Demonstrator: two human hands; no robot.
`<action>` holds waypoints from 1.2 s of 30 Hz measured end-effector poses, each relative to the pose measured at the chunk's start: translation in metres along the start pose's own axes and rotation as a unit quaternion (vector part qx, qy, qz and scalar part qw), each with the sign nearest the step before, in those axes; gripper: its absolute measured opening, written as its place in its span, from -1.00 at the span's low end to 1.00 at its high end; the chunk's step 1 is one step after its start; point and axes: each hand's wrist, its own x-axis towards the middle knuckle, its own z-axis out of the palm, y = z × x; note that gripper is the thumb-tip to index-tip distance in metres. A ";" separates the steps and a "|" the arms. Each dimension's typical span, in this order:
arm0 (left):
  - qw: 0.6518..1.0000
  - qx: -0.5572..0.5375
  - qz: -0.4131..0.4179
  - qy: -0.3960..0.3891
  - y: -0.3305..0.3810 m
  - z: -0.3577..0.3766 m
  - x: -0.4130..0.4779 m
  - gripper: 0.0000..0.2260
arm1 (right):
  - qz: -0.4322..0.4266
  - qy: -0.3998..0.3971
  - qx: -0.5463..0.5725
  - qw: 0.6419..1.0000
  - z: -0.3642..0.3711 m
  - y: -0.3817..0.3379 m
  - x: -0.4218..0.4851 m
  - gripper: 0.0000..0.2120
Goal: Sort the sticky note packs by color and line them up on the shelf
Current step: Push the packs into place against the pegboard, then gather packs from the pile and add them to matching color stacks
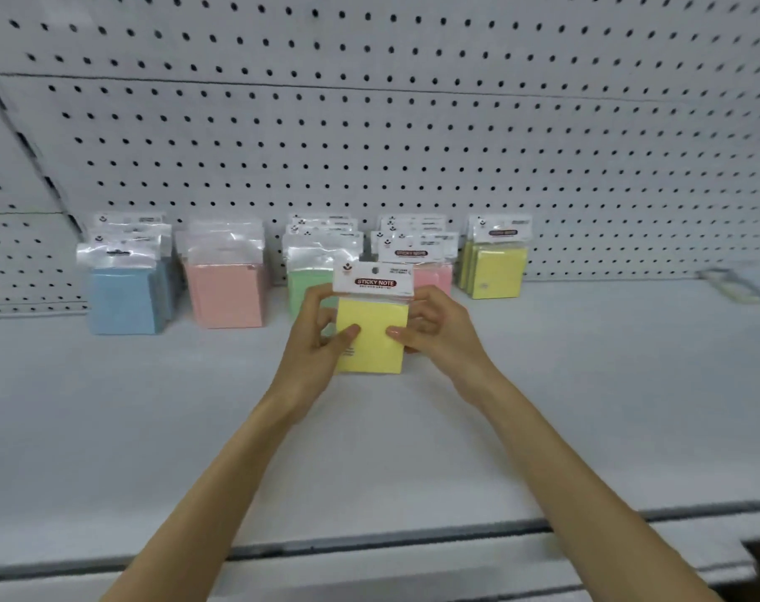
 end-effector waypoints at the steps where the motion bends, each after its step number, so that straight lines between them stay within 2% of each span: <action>1: 1.000 0.011 0.009 -0.012 -0.002 0.017 0.004 -0.67 | 0.000 0.013 -0.012 1.000 -0.018 0.001 -0.004 -0.67; 6: 0.986 0.152 0.069 -0.023 -0.012 0.080 0.023 -0.57 | 0.009 0.069 -0.064 0.996 -0.105 0.015 -0.020 -0.68; 9: 0.981 0.179 0.070 0.014 -0.023 0.091 0.039 -0.66 | 0.011 0.112 -0.087 0.990 -0.150 0.024 -0.014 -0.71; 12: 0.967 0.246 0.069 0.022 -0.036 0.091 0.049 -0.74 | -0.008 0.156 -0.131 0.979 -0.174 0.032 0.007 -0.66; 14: 0.963 0.259 0.062 0.047 -0.041 0.091 0.051 -0.76 | -0.026 0.165 -0.150 0.975 -0.178 0.035 0.023 -0.60; 17: 0.960 0.265 0.058 0.074 -0.042 0.093 0.050 -0.75 | -0.037 0.156 -0.168 0.973 -0.173 0.042 0.046 -0.62; 23: 0.953 0.290 0.065 0.054 -0.049 0.091 0.044 -0.66 | -0.099 0.156 -0.279 0.942 -0.163 0.056 0.073 -0.66; 26: 0.952 0.296 0.063 0.050 -0.050 0.092 0.043 -0.65 | -0.124 0.163 -0.296 0.933 -0.163 0.059 0.077 -0.64; 29: 0.949 0.305 0.062 0.049 -0.048 0.093 0.042 -0.63 | -0.114 0.171 -0.286 0.936 -0.160 0.063 0.079 -0.55; 33: 0.942 0.329 0.062 0.031 -0.040 0.094 0.040 -0.64 | -0.083 0.199 -0.264 0.940 -0.160 0.063 0.081 -0.32; 36: 0.923 0.377 0.079 0.028 -0.030 0.098 0.047 -0.59 | -0.071 0.203 -0.243 0.946 -0.165 0.062 0.079 -0.27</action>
